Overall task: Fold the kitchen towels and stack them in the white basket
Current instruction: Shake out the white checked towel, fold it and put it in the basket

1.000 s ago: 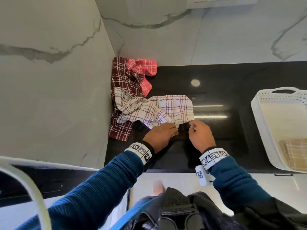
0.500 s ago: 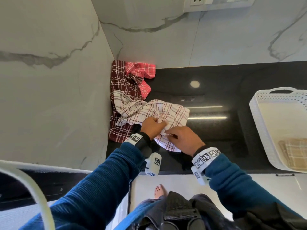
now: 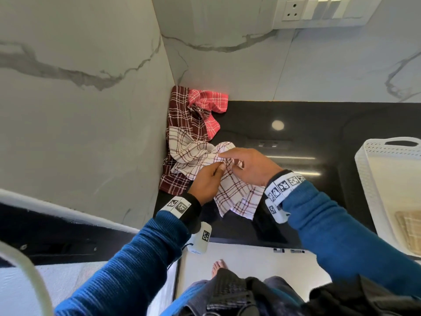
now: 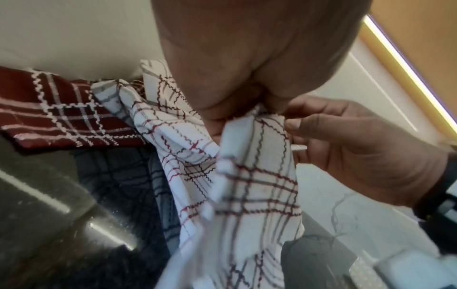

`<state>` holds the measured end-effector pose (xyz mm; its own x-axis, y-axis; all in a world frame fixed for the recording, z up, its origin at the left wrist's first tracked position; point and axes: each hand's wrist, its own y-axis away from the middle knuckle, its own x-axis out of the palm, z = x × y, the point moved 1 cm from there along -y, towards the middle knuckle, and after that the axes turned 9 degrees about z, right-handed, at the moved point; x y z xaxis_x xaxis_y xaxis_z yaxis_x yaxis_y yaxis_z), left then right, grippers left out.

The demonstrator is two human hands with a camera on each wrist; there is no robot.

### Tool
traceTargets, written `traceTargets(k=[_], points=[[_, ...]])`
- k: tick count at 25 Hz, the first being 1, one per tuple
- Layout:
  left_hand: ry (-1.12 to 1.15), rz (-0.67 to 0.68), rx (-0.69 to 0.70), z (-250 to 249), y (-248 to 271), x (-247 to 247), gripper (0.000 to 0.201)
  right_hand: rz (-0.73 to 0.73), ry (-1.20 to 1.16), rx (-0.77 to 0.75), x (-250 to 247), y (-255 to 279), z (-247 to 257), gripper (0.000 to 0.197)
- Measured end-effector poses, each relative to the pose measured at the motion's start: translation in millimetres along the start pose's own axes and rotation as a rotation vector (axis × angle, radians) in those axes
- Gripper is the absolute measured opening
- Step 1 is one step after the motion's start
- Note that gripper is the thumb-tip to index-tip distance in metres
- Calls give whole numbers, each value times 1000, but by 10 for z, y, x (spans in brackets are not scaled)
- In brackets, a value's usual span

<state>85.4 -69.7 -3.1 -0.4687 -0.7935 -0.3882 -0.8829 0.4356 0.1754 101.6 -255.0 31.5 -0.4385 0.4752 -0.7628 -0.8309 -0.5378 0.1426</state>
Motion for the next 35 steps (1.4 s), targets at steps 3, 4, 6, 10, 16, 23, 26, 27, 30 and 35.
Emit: traceTargets(k=[3, 4, 6, 10, 16, 23, 26, 27, 30, 35], points=[[221, -162, -86, -35, 60, -145, 37, 10, 7, 61, -83, -136, 30, 37], [279, -183, -114, -22, 72, -189, 37, -8, 33, 80, -88, -174, 38, 37], [293, -121, -106, -24, 105, -240, 32, -36, 81, 72, -86, -224, 78, 41], [199, 29, -49, -27, 175, -323, 17, 156, 89, -5, -178, -316, 226, 55], [212, 80, 10, -282, 234, -478, 22, 79, 107, -35, -477, -310, 214, 14], [4, 52, 194, -975, -57, -842, 18, -664, 21, -173, -1033, 215, -54, 6], [-68, -10, 248, -1217, -209, -929, 20, -735, -67, -142, -1242, 456, -30, 29], [-90, -45, 261, -1256, -255, -960, 22, -722, -73, -149, -1288, 524, -11, 32], [-181, -130, 348, -1390, -369, -1019, 24, -668, 25, -114, -1379, 711, -5, 25], [-258, -312, 323, -1384, -565, -1061, 25, -451, 94, 219, -1343, 923, -156, 11]])
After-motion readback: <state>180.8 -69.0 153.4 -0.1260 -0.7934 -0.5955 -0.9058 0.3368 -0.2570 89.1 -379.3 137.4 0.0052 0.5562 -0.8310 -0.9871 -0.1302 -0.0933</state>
